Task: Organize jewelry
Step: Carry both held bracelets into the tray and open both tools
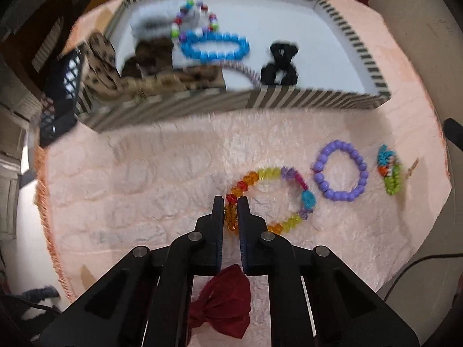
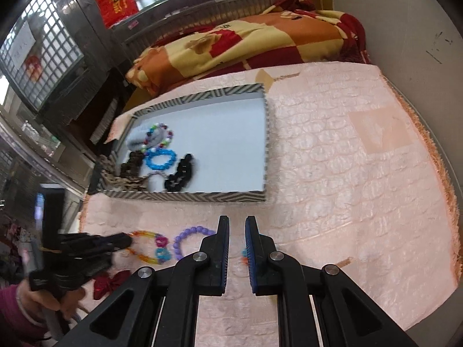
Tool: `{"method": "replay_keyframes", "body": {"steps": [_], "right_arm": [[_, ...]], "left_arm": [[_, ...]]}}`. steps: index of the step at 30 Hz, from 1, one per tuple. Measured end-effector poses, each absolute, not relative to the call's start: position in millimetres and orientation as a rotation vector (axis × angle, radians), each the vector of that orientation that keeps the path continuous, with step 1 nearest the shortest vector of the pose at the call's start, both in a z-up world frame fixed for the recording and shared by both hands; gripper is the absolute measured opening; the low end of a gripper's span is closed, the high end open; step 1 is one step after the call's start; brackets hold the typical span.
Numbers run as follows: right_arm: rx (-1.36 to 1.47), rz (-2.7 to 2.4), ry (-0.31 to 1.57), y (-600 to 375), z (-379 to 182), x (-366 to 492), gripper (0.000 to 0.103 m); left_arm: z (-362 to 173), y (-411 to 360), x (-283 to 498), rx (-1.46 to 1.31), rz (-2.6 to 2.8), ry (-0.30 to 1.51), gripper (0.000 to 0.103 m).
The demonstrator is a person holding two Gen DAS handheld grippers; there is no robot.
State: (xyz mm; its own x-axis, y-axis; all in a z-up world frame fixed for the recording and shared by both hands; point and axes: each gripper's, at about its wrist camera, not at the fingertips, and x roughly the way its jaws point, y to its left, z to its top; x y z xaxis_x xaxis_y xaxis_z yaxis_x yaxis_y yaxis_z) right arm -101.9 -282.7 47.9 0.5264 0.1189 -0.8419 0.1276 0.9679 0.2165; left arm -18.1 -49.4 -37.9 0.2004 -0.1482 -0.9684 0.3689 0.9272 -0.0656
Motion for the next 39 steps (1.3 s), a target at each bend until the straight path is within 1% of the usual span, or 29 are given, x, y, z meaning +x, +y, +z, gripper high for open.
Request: {"method": "replay_keyframes", "body": {"steps": [2, 3, 4, 5, 6, 9, 10, 11, 12, 13, 15, 23, 29, 33, 39], "right_arm": [[0.246, -0.015, 1.071, -285.0, 33.8, -98.4, 0.012], [0.232, -0.018, 1.109, -284.6, 24.3, -96.5, 0.022], [0.215, -0.026, 1.152, -283.3, 11.1, -95.3, 0.041], [0.208, -0.030, 1.173, -281.9, 1.5, -95.1, 0.048], [0.206, -0.032, 1.185, -281.1, -6.8, -95.6, 0.049], [0.206, -0.052, 1.240, -280.2, -35.8, -92.9, 0.049], [0.202, -0.063, 1.252, -280.3, -44.3, -91.6, 0.051], [0.189, -0.069, 1.235, -279.4, -46.4, -91.6, 0.050], [0.173, -0.073, 1.223, -278.2, -45.0, -91.5, 0.043], [0.187, -0.065, 1.228, -278.4, -44.2, -90.9, 0.031], [0.252, -0.038, 1.208, -284.3, -37.5, -92.5, 0.016], [0.325, 0.010, 1.101, -293.5, 11.5, -100.5, 0.016], [0.313, 0.041, 1.018, -283.5, 48.0, -95.4, 0.016], [0.300, 0.056, 0.977, -277.4, 66.2, -85.3, 0.016], [0.283, 0.064, 0.953, -269.8, 77.4, -63.9, 0.016]], "left_arm": [[-29.8, -48.6, -18.5, 0.193, -0.375, 1.306, 0.008], [-25.5, -47.5, -18.1, 0.189, -0.382, 1.298, 0.008], [-23.4, -46.9, -17.3, 0.188, -0.384, 1.294, 0.008], [-22.0, -46.2, -16.8, 0.188, -0.387, 1.293, 0.008], [-21.1, -45.4, -16.4, 0.186, -0.389, 1.292, 0.008], [-22.5, -44.1, -20.1, 0.183, -0.391, 1.302, 0.008], [-21.8, -49.0, -24.5, 0.181, -0.391, 1.305, 0.008], [-21.3, -47.9, -24.8, 0.177, -0.393, 1.307, 0.008], [-19.8, -46.9, -24.7, 0.175, -0.396, 1.308, 0.008], [-25.0, -51.0, -30.1, 0.175, -0.396, 1.305, 0.008], [-22.8, -52.3, -28.4, 0.174, -0.396, 1.300, 0.008], [3.6, -51.5, -25.1, 0.145, -0.429, 1.257, 0.008], [29.1, -55.0, -13.0, 0.145, -0.452, 1.216, 0.008], [45.8, -56.8, -0.2, 0.149, -0.457, 1.183, 0.008], [66.4, -64.9, 24.3, 0.172, -0.462, 1.136, 0.008]]}}
